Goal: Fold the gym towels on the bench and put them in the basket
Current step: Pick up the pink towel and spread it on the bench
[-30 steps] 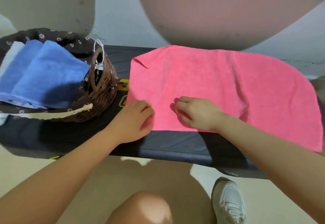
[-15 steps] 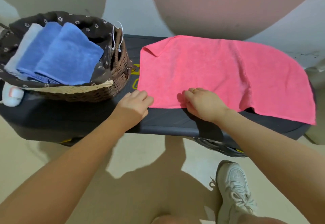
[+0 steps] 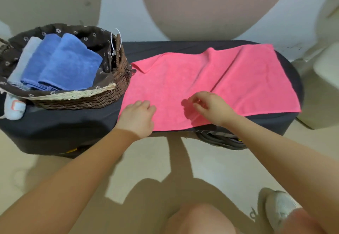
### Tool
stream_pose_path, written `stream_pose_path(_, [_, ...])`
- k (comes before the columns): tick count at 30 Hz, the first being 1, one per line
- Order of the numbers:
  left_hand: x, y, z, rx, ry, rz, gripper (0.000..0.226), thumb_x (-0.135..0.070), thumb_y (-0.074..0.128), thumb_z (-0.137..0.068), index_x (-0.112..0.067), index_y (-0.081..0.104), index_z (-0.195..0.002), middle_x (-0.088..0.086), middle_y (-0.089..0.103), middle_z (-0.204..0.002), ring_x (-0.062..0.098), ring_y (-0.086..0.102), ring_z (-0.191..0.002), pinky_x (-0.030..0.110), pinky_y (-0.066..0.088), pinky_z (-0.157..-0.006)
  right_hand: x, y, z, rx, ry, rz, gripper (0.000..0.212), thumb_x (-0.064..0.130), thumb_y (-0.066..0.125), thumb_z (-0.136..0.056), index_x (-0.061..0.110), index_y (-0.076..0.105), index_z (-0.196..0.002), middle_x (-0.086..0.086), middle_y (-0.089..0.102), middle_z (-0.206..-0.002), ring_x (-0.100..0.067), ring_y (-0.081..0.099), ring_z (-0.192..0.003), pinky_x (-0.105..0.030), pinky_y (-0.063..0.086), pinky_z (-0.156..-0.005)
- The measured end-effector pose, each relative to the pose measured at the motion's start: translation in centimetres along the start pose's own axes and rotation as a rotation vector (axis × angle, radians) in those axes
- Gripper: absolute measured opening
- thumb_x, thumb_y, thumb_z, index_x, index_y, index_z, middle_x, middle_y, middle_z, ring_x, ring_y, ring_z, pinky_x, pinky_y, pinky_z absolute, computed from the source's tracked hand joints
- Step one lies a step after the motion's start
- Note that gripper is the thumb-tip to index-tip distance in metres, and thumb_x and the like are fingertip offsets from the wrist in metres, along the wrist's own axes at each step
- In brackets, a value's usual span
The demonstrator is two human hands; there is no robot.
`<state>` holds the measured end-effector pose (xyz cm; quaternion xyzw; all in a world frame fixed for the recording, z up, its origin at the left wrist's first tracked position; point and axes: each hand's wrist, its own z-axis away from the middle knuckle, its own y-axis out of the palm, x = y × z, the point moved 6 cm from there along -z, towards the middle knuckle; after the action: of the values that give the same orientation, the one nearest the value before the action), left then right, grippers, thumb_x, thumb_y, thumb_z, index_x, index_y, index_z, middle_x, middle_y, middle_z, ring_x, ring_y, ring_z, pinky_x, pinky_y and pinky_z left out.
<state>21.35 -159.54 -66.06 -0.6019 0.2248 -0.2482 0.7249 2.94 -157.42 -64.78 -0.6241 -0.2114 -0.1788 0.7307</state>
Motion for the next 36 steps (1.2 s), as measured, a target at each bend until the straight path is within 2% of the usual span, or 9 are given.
stream_pose_path(3, [-4.4,-0.4,-2.0,-0.156,0.163,0.039,0.026,-0.019,0.038,-0.064,-0.008,0.061,-0.068,0.009,0.054,-0.064,0.029,0.058,-0.056,0.028,0.043,-0.046,-5.9,-3.3,2.3,-0.221,0.189,-0.003,0.021,0.003,0.048,-0.089,0.001,0.062,-0.104,-0.017,0.061,-0.107,-0.033,0.056,-0.096,-0.037,0.04,-0.081])
stream_pose_path(11, [-20.3,-2.0,-10.1,-0.22,0.354,0.302,0.025,-0.021,0.047,-0.08,-0.009,0.066,-0.091,0.01,0.062,-0.092,0.031,0.062,-0.083,0.036,0.05,-0.071,-21.9,-10.3,11.0,-0.489,0.8,0.097,0.03,0.012,0.04,-0.093,0.002,0.057,-0.115,-0.022,0.047,-0.124,-0.042,0.044,-0.114,-0.045,0.038,-0.093])
stream_pose_path(13, [-24.0,-1.8,-12.2,-0.121,0.342,0.324,0.025,-0.021,0.052,-0.087,-0.009,0.062,-0.107,0.011,0.058,-0.11,0.032,0.054,-0.103,0.04,0.044,-0.085,-25.3,-10.7,12.3,-0.488,0.937,-0.093,0.024,0.017,0.047,-0.091,0.003,0.055,-0.109,-0.02,0.05,-0.115,-0.037,0.049,-0.106,-0.041,0.041,-0.088])
stream_pose_path(15, [-26.8,-1.0,-14.4,-0.041,0.284,0.312,0.028,-0.023,0.049,-0.092,-0.011,0.055,-0.116,0.01,0.051,-0.12,0.03,0.046,-0.113,0.04,0.039,-0.092,-27.4,-10.7,12.8,-0.537,1.012,-0.409,0.014,0.019,0.06,-0.084,0.008,0.052,-0.08,-0.016,0.051,-0.086,-0.028,0.049,-0.081,-0.036,0.039,-0.071])
stream_pose_path(17, [-29.3,-0.3,-16.2,0.0,0.231,0.265,0.031,-0.027,0.047,-0.093,-0.011,0.052,-0.119,0.01,0.048,-0.121,0.031,0.043,-0.115,0.04,0.038,-0.091,-29.1,-10.4,12.8,-0.552,1.025,-0.666,0.035,0.019,0.069,-0.079,0.012,0.042,-0.058,-0.012,0.045,-0.067,-0.024,0.044,-0.063,-0.036,0.04,-0.064])
stream_pose_path(21, [-33.2,-0.2,-18.3,-0.051,0.136,0.181,0.036,-0.033,0.05,-0.092,-0.01,0.049,-0.119,0.011,0.049,-0.118,0.031,0.044,-0.113,0.041,0.037,-0.087,-29.8,-10.5,12.7,-0.376,0.948,-0.802,0.035,0.006,0.066,-0.083,0.01,0.044,-0.056,-0.011,0.047,-0.059,-0.015,0.044,-0.04,-0.022,0.044,-0.045])
stream_pose_path(28, [-37.9,-1.2,-18.0,-0.02,0.244,0.139,0.022,-0.017,0.04,-0.094,-0.006,0.051,-0.11,0.012,0.053,-0.111,0.031,0.052,-0.101,0.038,0.034,-0.069,-31.9,-12.7,15.4,-0.125,0.873,-0.727,0.014,0.008,0.06,-0.083,0.005,0.051,-0.072,-0.008,0.044,-0.058,-0.018,0.039,-0.046,-0.02,0.032,-0.042])
stream_pose_path(33, [-41.6,-0.3,-16.0,0.222,0.367,0.275,0.024,-0.016,0.039,-0.096,-0.008,0.052,-0.114,0.009,0.054,-0.117,0.027,0.053,-0.103,0.032,0.038,-0.074,-32.8,-14.5,16.7,0.135,0.768,-0.295,0.024,0.014,0.059,-0.079,0.009,0.044,-0.062,-0.006,0.042,-0.059,-0.018,0.035,-0.049,-0.023,0.026,-0.045])
stream_pose_path(36, [-40.5,-1.1,-15.9,0.258,0.294,0.442,0.034,-0.012,0.037,-0.097,-0.013,0.047,-0.13,0.005,0.053,-0.129,0.022,0.053,-0.113,0.034,0.042,-0.091,-31.2,-16.0,15.3,0.049,0.637,0.003,0.026,0.026,0.051,-0.085,0.011,0.046,-0.064,-0.008,0.053,-0.07,-0.023,0.049,-0.059,-0.025,0.034,-0.051])
